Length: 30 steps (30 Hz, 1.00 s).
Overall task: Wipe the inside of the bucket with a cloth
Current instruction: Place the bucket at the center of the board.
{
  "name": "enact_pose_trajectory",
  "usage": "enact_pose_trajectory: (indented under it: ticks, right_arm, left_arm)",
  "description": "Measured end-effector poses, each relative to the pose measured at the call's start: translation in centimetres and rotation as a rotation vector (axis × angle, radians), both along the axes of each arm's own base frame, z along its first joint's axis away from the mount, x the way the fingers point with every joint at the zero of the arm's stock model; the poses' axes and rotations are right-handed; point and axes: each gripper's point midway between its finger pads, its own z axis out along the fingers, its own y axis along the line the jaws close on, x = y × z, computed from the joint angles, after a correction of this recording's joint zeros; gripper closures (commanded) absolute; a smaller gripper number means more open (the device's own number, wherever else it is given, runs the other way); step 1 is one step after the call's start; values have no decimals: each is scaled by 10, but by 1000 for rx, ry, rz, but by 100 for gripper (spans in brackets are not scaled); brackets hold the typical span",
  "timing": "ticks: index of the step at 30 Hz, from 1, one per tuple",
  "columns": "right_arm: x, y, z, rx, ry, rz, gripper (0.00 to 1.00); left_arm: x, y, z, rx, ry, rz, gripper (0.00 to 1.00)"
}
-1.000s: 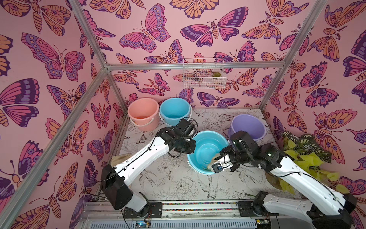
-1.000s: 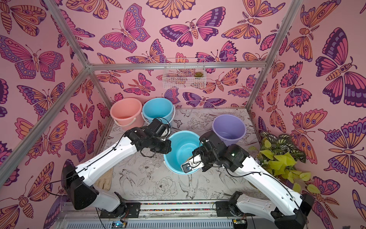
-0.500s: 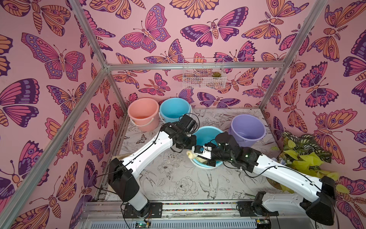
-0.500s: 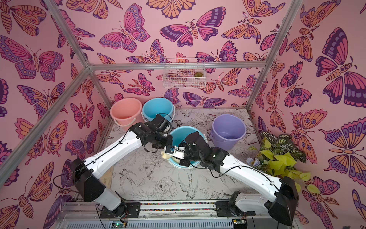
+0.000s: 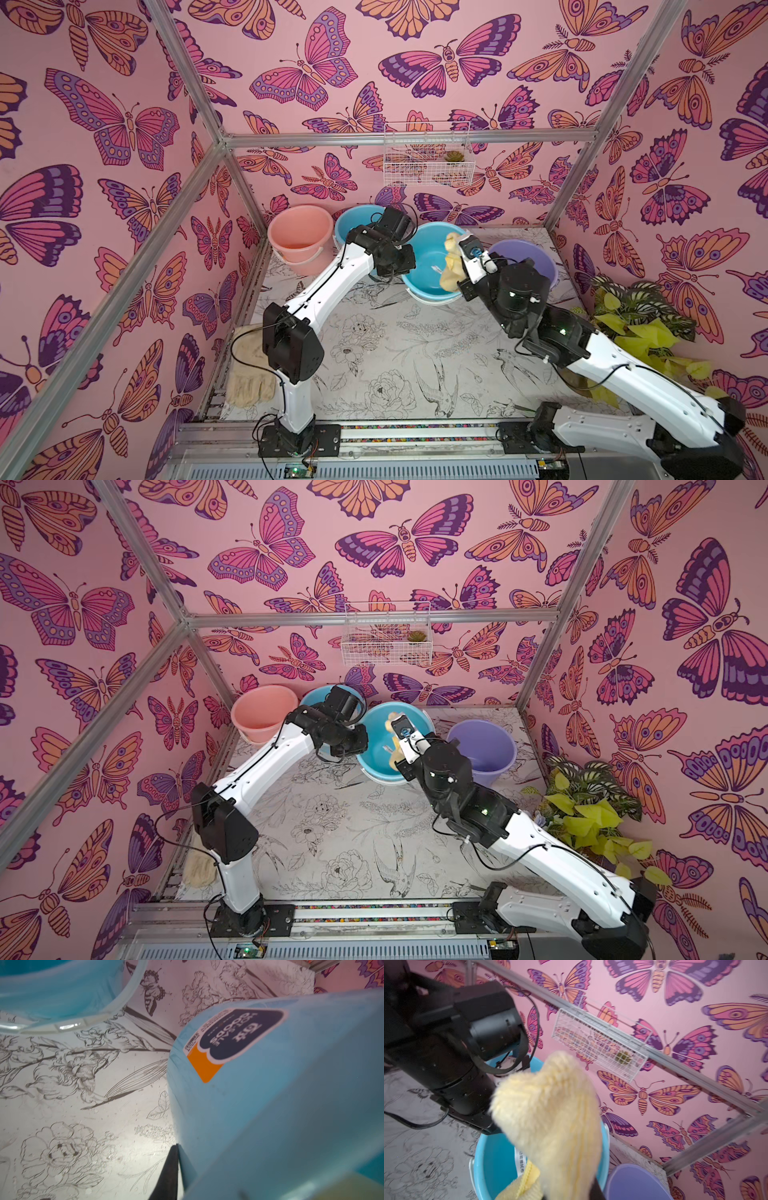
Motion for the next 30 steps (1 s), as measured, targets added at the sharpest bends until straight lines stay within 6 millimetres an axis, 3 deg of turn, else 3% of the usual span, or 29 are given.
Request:
enact_pose_trajectory:
  ticks: [4, 8, 19, 30]
  right_arm:
    - [-9, -27, 19, 58, -38, -72, 100]
    - [-14, -40, 28, 91, -55, -102, 100]
    - [-17, -46, 30, 99, -60, -112, 100]
    - [-26, -56, 34, 91, -72, -98, 100]
  left_arm:
    - [25, -9, -5, -6, -13, 32, 100]
    - [47, -12, -16, 8, -23, 63, 100]
    - [94, -20, -68, 27, 10, 132, 100]
    - [111, -33, -73, -58, 35, 207, 82]
